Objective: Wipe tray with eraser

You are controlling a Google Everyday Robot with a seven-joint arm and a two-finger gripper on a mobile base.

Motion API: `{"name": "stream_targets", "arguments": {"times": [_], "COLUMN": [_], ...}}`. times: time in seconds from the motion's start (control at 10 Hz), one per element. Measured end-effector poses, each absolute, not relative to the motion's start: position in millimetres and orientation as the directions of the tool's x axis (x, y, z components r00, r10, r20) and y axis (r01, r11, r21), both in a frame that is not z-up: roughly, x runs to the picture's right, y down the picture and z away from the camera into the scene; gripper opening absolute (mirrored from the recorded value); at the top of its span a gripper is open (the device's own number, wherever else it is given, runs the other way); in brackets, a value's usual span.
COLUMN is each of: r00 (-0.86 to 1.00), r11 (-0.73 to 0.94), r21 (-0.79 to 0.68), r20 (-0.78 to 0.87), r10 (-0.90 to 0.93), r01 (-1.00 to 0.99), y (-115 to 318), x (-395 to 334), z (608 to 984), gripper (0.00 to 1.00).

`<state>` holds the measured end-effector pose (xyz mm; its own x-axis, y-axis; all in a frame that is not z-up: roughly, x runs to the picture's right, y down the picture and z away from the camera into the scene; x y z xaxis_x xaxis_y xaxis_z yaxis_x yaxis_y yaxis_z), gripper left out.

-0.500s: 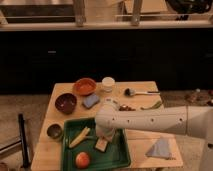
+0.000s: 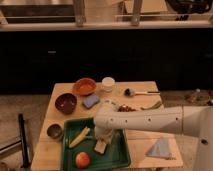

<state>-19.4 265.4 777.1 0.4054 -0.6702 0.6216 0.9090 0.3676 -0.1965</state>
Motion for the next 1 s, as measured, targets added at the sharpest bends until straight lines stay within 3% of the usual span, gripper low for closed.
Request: {"name": "stream_targets", "arguments": {"times": [1.0], "r00": [0.464], "r11": [0.382], "r21": [-0.269], "r20": [0.599], "r10": [-0.652], "r01": [0.884], "y": [255], "x": [17], "z": [787], "gripper": [0.05]}}
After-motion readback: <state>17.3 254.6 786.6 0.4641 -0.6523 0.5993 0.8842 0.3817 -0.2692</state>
